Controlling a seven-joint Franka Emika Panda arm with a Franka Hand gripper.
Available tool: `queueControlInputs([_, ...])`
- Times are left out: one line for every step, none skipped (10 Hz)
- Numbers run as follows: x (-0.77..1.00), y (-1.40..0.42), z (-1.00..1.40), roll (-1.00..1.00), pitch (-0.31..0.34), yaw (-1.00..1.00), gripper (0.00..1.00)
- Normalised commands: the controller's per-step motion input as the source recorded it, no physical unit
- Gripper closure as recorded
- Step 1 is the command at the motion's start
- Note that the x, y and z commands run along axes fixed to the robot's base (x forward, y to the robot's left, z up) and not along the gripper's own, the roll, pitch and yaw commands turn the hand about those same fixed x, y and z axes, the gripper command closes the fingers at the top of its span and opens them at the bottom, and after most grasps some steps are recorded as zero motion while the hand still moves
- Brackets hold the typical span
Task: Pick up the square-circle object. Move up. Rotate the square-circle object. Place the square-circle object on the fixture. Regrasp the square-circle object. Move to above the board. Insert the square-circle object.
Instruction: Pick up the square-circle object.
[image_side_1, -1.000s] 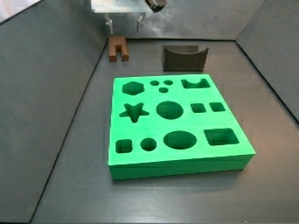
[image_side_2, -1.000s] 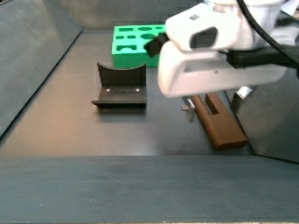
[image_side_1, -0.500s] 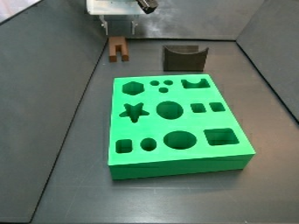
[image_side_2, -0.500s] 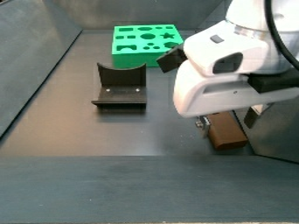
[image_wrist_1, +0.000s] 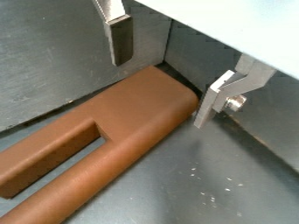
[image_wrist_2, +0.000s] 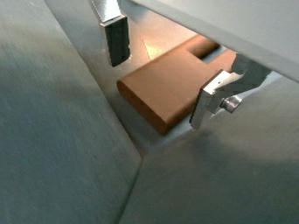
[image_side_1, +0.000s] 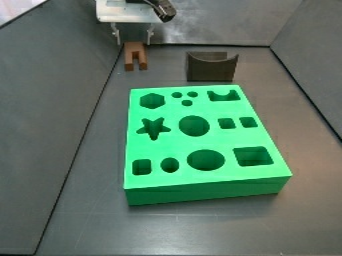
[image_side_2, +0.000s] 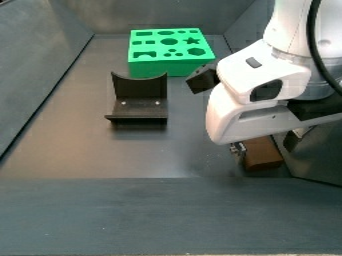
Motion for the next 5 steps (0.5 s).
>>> queueControlInputs([0.03,-0.06,-0.83,-0.10,-0.031,-0.01,0.00])
queueControlInputs([0.17,0.00,-0.79,-0.15,-0.074,0.00,0.00])
queueControlInputs([0.39,0.00,-0.84,-0.15,-0.073,0.00,0.00])
queueControlInputs([0.50,0.14,-0.77,-0.19,-0.016,0.00,0.00])
queueControlInputs([0.54,0.14,-0.68,-0.22,0.000,0.00,0.00])
